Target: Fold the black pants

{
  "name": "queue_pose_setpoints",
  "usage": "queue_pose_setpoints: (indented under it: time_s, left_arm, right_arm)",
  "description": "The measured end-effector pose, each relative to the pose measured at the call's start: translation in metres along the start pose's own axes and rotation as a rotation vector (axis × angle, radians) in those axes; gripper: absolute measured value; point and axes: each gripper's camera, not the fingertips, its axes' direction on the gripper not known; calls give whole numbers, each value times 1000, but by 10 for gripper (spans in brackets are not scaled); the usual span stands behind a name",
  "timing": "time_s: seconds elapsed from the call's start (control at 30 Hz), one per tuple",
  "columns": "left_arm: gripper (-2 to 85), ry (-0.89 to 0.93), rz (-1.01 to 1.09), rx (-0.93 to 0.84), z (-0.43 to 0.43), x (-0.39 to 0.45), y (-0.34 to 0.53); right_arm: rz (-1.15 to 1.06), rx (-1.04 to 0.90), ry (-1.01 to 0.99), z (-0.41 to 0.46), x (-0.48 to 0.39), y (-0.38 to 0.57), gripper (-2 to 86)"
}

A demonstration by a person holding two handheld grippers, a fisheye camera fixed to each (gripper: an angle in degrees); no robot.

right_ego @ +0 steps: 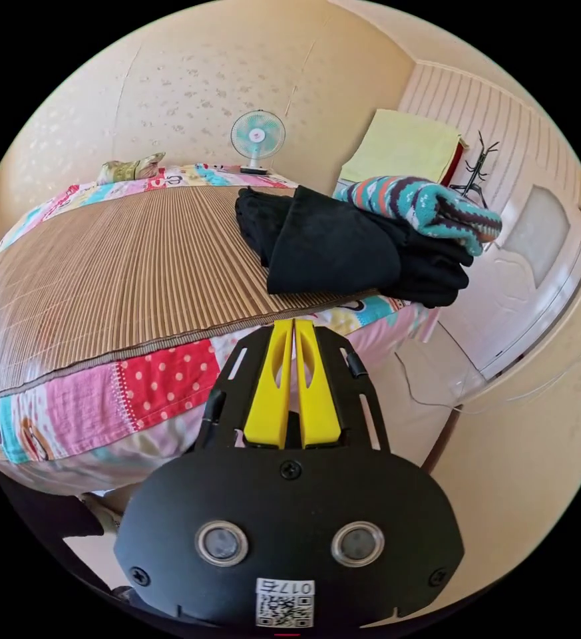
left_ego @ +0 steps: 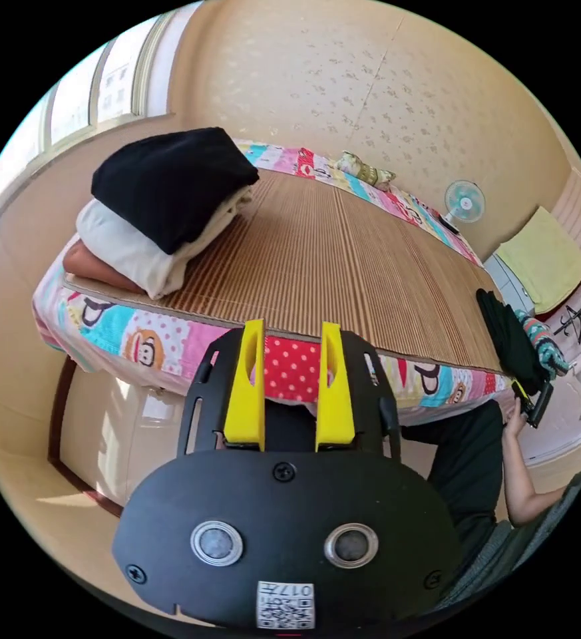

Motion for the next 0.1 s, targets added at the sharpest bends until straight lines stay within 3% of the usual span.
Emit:
queue_pose_setpoints:
  time_s: [0.1]
  left_arm:
    - [140, -84, -62, 115, -18, -29, -49]
  right_arm:
    - [-1, -71, -118, 9, 2, 3, 3]
